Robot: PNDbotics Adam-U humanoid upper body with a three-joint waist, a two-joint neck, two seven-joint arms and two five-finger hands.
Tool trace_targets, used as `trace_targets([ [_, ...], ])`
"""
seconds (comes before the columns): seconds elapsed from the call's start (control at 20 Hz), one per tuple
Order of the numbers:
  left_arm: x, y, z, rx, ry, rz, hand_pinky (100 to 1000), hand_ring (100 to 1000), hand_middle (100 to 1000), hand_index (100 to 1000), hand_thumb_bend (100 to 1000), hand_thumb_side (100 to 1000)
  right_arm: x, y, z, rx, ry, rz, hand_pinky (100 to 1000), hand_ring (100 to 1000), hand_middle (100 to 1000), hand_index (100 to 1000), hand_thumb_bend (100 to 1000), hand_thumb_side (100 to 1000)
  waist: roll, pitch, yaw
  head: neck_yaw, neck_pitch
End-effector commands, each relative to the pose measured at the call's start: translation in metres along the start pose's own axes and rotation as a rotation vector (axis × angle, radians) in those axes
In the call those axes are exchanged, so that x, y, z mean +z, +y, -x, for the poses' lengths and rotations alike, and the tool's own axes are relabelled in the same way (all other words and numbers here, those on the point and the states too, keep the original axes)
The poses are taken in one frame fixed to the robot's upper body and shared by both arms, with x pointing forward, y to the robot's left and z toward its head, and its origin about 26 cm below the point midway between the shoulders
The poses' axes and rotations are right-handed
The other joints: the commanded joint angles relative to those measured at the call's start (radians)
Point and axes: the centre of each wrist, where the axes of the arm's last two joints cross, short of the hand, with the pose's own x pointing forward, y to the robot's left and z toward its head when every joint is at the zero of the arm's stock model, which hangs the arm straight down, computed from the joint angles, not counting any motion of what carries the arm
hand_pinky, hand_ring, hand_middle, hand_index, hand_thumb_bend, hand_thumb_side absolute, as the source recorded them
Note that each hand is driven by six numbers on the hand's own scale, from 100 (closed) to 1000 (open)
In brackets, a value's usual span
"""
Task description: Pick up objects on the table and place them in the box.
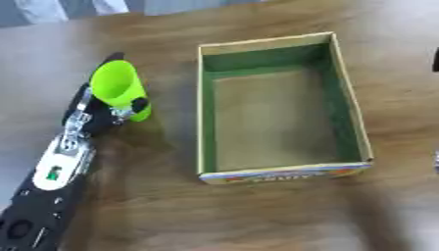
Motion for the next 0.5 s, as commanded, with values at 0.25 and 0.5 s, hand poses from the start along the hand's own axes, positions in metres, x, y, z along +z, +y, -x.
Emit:
trace_targets([
  [0.25,-0.021,-0.024,-0.011,0.219,-0.135,-0.227,100,140,396,453,1000,228,-0.007,-0.002,-0.005,-0.006,-0.028,0.023,173,762,862,883,115,1000,-0.002,-0.005,-0.013,0.028,0.000],
  [0.5,-0.026,-0.036,-0.020,0.401,-0.175,-0.283,100,100,107,200,971,312,-0.007,-0.002,-0.004,-0.006,-0.023,0.027,171,761,861,880,114,1000,0.002,-0.005,-0.021,0.032,0.000],
])
